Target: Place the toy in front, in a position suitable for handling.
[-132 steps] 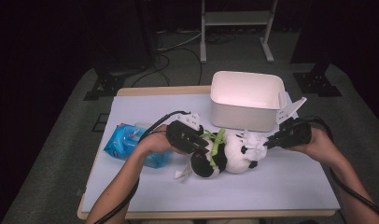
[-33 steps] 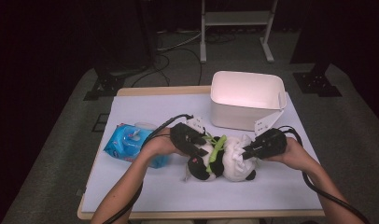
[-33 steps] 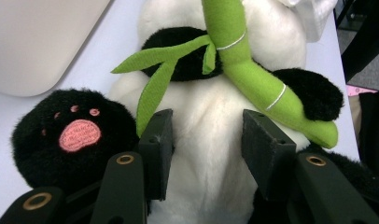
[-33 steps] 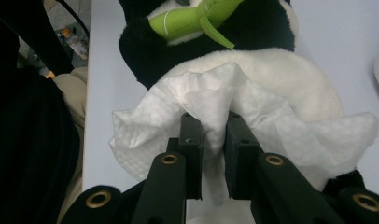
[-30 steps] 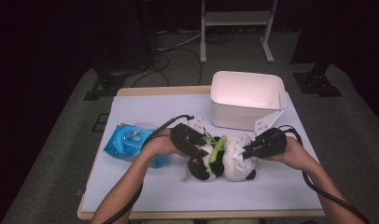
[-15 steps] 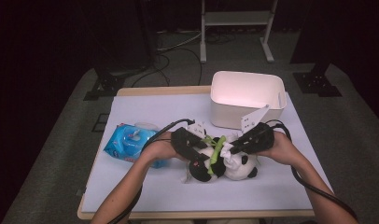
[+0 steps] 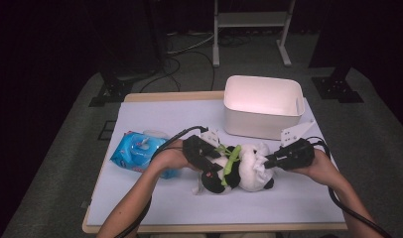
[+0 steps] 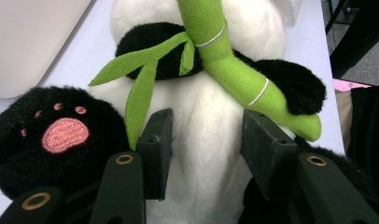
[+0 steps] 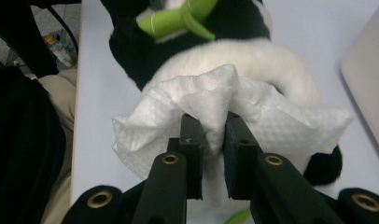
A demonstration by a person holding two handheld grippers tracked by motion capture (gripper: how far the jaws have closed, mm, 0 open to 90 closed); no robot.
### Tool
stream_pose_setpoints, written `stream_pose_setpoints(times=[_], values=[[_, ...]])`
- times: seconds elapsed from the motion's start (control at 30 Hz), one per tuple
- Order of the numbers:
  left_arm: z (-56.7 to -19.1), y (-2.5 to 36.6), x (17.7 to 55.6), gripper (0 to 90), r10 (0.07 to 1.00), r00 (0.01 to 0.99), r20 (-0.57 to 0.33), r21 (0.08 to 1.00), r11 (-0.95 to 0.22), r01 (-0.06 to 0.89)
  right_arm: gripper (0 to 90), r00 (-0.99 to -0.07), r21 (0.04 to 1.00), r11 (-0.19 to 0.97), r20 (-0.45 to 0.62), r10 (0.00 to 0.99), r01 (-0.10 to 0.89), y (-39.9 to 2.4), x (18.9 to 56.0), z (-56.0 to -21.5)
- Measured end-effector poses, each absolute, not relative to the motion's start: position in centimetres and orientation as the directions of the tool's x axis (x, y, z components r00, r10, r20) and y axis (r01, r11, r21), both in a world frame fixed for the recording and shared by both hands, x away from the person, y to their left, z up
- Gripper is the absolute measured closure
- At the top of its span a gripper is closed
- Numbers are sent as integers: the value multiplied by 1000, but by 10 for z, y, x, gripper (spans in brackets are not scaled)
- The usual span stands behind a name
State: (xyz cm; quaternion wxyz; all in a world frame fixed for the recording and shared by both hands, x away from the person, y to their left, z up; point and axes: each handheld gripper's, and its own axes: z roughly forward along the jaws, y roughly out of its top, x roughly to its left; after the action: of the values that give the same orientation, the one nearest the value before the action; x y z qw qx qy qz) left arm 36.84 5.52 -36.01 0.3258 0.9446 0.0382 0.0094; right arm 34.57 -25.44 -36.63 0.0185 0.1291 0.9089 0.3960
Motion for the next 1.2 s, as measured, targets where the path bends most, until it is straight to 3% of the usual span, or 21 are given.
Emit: stream_pose_setpoints(times=[0.4,0.97,1.2], values=[[-360,54,370,533,81,997,-17,617,-784,74,788,-955,719,647,83,285,256,-269,333,-378],[-360,54,369,528,83,996,-11,612,-787,72,788,-991,689,719,-1,132,95,-185,348,-351],[-360,54,369,531,92,996,-13,618,-782,80,789,-989,696,709,11,144,111,-189,352,-350]])
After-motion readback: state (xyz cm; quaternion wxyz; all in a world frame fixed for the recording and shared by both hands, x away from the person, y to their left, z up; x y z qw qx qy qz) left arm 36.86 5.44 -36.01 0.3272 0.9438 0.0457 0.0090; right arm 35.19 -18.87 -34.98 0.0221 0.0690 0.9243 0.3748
